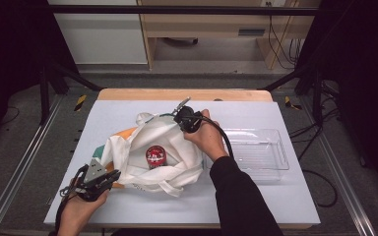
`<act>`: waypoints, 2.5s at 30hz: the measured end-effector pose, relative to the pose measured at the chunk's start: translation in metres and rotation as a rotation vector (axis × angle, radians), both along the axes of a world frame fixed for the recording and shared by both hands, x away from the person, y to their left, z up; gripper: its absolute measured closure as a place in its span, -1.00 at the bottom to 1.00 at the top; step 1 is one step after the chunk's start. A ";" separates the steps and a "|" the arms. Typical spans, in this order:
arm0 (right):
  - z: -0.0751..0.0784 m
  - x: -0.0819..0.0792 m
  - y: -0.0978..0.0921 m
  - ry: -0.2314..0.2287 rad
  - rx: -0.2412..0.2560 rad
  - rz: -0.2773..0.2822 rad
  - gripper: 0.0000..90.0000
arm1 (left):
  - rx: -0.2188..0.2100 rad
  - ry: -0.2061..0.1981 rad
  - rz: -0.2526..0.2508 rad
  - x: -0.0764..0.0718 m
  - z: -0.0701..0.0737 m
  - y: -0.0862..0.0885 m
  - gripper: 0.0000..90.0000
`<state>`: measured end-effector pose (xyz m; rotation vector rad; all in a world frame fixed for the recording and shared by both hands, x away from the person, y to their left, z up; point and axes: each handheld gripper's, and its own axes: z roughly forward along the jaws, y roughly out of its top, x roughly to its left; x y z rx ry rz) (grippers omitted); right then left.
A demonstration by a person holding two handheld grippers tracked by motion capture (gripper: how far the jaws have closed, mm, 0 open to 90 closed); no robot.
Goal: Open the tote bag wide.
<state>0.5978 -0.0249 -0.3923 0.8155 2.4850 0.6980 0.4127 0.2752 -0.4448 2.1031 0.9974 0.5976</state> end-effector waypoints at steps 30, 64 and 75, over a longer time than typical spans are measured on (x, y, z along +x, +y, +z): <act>0.019 -0.025 -0.009 -0.035 0.113 0.017 0.34 | -0.049 -0.062 -0.011 -0.001 -0.003 0.003 0.72; -0.017 -0.180 -0.041 -0.093 0.291 0.083 1.00 | -0.051 -0.138 -0.085 0.084 0.046 -0.016 1.00; -0.055 -0.180 -0.039 -0.051 0.264 0.038 1.00 | -0.031 -0.076 -0.032 0.103 0.019 -0.012 1.00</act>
